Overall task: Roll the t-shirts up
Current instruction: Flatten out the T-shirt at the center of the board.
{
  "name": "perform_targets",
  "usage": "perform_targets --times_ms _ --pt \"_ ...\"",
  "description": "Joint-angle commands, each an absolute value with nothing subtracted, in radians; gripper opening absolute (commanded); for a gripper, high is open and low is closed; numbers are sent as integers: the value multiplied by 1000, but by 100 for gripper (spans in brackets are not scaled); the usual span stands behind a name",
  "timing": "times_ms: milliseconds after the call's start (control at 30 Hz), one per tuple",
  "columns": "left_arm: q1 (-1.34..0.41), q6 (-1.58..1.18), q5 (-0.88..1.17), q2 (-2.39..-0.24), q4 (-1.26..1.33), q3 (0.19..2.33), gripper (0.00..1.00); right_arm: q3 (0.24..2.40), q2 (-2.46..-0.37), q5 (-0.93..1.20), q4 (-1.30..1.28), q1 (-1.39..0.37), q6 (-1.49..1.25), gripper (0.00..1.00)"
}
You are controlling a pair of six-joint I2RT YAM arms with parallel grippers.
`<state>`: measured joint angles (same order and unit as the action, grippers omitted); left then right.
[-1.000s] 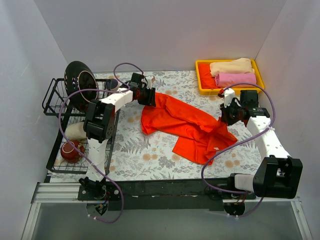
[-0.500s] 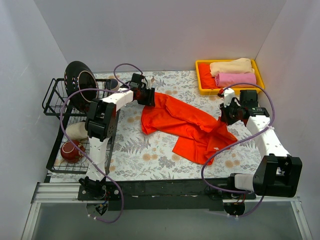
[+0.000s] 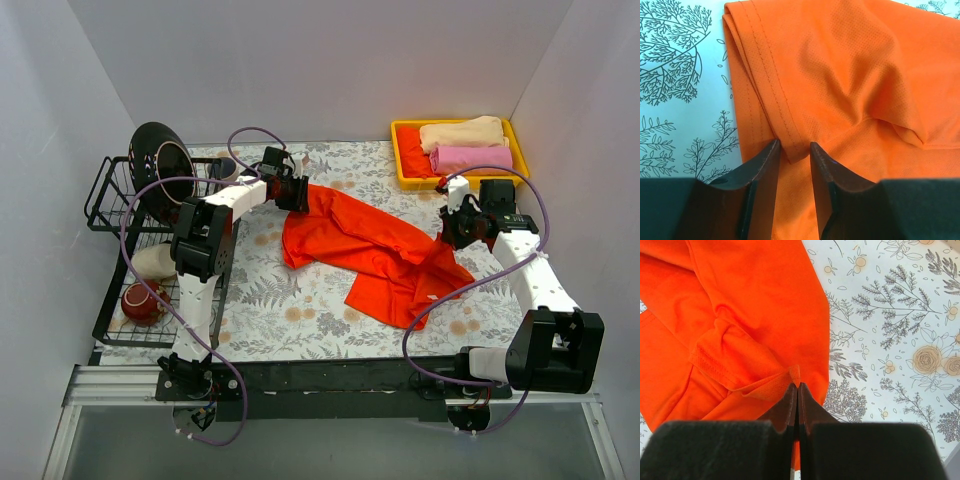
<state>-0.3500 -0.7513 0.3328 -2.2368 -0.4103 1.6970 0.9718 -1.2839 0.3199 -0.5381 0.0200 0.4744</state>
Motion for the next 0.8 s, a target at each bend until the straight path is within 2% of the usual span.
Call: perform_targets --times_ms 0,200,467,600,767 --pt "-351 -744 356 -2204 -416 1698 25 970 -1282 328 -492 28 472 1" --pt "-350 -730 360 -2200 -416 1712 0 974 -1290 327 -477 31 468 1" --pt "-348 -732 371 -2114 -428 1718 0 1041 -1298 313 -471 37 463 1" --pt "-336 -747 374 -1999 -420 1726 0 1081 -1298 308 -466 54 446 1" --pt "-319 -762 393 -1911 -434 1658 0 1085 -1298 314 -469 66 443 1"
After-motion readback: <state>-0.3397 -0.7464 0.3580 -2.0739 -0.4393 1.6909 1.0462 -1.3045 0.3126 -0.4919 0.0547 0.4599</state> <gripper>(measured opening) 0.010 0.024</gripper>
